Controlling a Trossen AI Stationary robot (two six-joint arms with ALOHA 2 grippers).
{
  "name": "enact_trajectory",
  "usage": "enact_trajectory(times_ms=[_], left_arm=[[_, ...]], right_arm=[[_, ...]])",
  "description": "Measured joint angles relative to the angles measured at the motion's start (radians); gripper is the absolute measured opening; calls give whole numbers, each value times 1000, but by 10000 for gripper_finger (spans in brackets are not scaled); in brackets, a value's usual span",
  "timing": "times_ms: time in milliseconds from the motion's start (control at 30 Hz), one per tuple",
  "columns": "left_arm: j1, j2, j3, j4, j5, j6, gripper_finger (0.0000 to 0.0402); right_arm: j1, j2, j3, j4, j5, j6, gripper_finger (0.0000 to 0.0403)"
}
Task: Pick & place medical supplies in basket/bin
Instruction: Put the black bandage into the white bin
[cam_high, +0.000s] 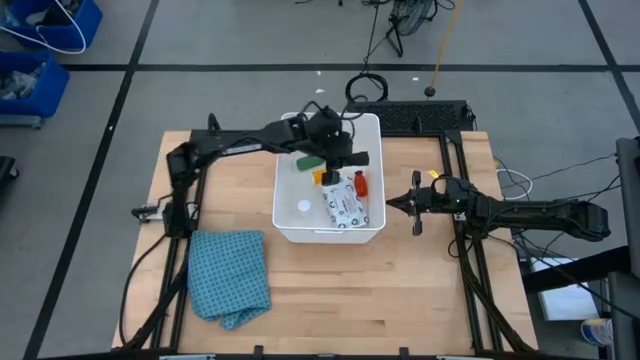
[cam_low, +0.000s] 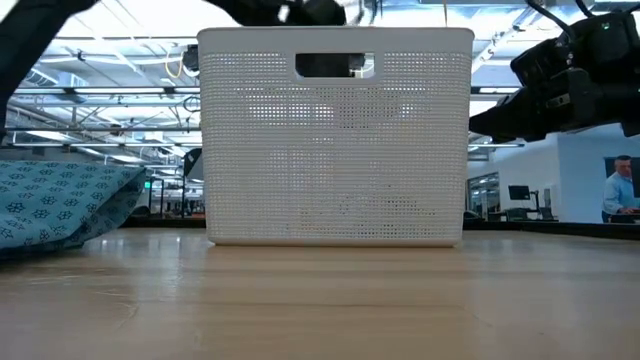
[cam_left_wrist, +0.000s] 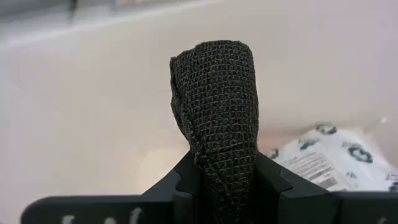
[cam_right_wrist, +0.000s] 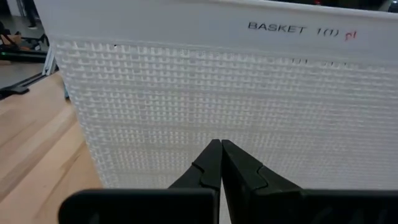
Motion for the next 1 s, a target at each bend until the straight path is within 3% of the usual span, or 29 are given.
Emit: enact_trajectory(times_ms=[200, 600, 1000], left_arm=[[23, 91, 0, 1, 40, -40, 81], [21, 230, 0, 45, 7, -44, 81], [25, 301, 3, 69, 22, -54, 81]], right_arm=[[0, 0, 0, -9, -2, 16, 0], [0, 0, 0, -15, -3, -2, 0], [0, 0, 0, -15, -2, -28, 0]])
